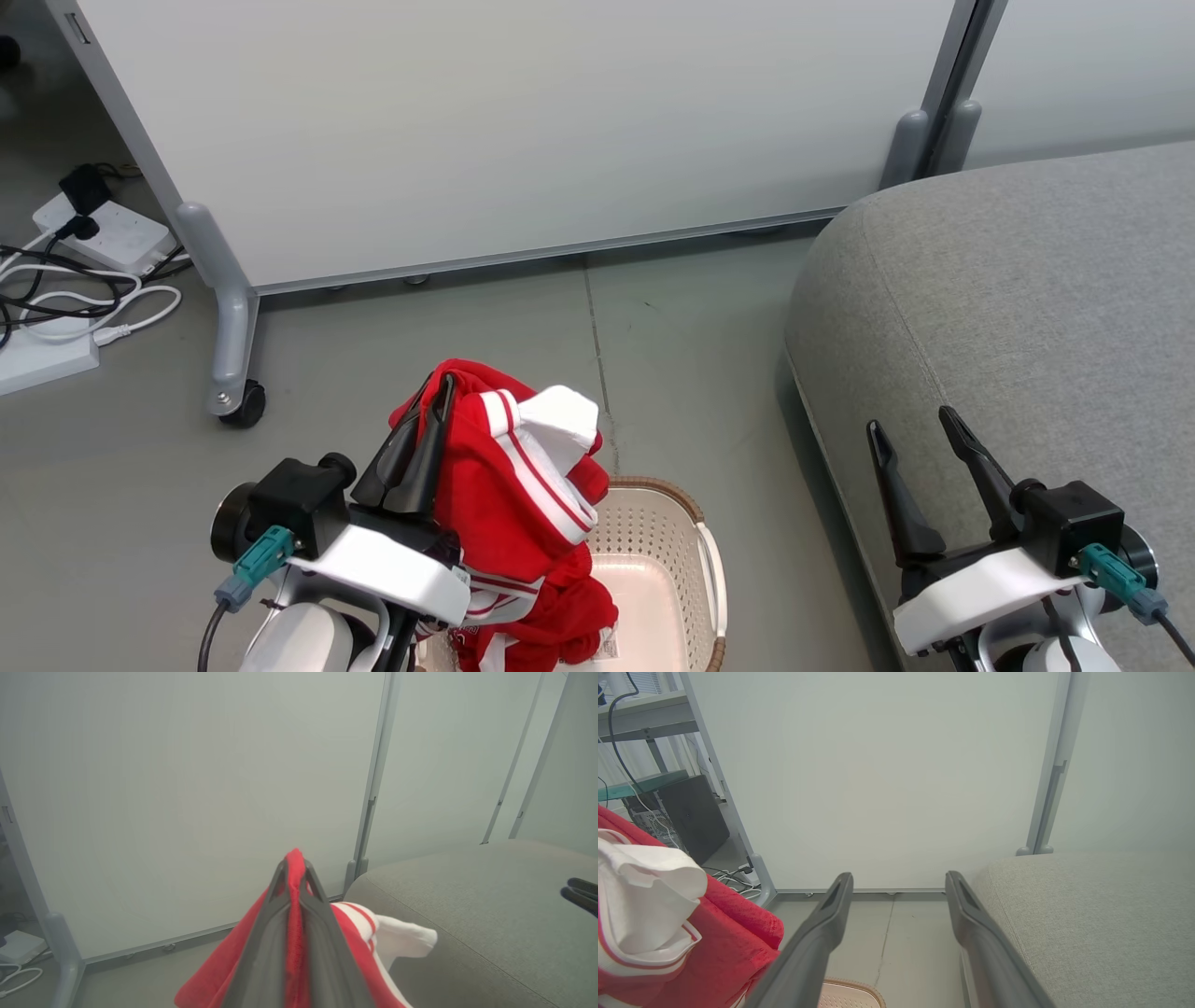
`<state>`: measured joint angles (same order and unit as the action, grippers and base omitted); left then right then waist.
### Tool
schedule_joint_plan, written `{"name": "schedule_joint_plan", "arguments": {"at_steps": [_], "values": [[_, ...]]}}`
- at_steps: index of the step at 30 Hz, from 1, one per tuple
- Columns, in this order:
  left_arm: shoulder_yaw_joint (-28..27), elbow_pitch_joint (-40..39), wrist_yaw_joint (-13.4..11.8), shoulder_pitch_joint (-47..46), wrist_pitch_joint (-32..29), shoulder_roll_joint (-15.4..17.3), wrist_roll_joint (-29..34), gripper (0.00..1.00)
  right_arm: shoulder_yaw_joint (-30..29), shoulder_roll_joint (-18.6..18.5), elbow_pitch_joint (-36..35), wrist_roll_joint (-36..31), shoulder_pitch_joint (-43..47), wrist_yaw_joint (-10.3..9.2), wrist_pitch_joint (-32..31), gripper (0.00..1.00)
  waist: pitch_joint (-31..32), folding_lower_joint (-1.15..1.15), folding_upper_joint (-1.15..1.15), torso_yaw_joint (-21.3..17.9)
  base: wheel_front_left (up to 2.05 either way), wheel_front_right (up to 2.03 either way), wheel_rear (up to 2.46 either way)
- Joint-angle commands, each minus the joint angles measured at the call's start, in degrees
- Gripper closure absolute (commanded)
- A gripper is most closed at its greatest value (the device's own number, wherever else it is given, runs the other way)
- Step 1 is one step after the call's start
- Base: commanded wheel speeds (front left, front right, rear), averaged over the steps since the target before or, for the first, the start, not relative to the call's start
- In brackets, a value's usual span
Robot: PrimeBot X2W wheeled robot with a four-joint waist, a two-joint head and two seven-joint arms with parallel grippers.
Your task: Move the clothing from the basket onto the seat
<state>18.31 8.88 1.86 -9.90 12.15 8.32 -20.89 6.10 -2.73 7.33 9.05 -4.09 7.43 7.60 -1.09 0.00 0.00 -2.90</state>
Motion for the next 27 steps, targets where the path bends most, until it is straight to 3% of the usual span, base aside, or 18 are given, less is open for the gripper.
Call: {"name": "schedule_joint_plan", "arguments": {"at_steps": [1,18,22,27], "values": [[-0.08,-0.42,-0.39,0.22,0.03,0.39,-0.21,1.0,-0.12,-0.28,-0.39,0.1,0.43,0.11,0.0,0.0,-0.04,0.0,0.0,0.13,0.0,0.0,0.0],[1.04,-0.38,-0.03,-1.0,-0.16,0.97,-0.51,1.0,0.9,-0.26,-1.11,0.32,-0.42,0.11,0.16,0.0,-0.48,0.0,0.0,1.36,0.0,0.0,0.0],[1.58,-0.36,0.24,-1.77,-0.21,0.81,-0.55,1.0,4.61,-0.25,-2.32,1.18,-2.48,0.11,0.25,0.0,-0.93,0.0,0.0,2.26,0.0,0.0,0.0],[2.52,0.12,0.7,-2.83,0.04,0.42,-0.23,1.0,14.15,-0.3,-1.75,2.91,-6.46,0.11,-0.39,0.0,-1.45,0.0,0.0,3.42,0.0,0.0,0.0]]}}
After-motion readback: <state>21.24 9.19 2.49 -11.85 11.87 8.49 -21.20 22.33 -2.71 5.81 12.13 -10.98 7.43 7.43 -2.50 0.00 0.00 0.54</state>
